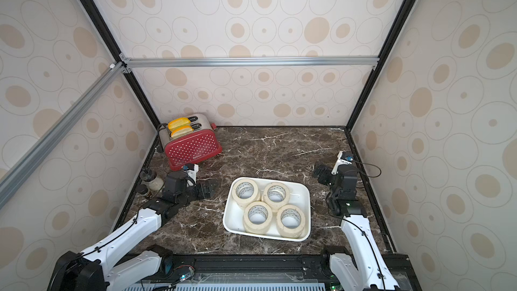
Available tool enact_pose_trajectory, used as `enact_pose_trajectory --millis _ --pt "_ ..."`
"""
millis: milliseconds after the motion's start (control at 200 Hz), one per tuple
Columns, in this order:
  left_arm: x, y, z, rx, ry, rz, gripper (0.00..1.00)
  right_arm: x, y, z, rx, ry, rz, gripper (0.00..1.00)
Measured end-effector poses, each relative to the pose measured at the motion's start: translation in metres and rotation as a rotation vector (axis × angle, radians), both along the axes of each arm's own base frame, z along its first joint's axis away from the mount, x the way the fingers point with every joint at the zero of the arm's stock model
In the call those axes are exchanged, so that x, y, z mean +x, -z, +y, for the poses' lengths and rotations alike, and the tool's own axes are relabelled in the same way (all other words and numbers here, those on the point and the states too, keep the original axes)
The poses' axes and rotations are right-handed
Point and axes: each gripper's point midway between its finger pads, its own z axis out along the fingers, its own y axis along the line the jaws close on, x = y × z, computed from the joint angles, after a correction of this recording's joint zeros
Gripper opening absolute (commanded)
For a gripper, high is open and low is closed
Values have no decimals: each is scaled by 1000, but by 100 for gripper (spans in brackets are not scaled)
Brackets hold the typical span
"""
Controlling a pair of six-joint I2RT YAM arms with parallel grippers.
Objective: Take out the art tape in the storage box
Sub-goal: Move the storage box to the center of the board.
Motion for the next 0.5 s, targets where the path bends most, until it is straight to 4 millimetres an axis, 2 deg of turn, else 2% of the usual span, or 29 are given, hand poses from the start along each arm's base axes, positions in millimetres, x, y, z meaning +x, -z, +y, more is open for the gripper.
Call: enact_pose_trajectory --millis 200,501 --pt "-35 13 -32 -9 167 134 75 -11 4 1 13 0 23 100" --pt "-56 33 -52 10 283 269 63 -17 6 0 20 8 36 100"
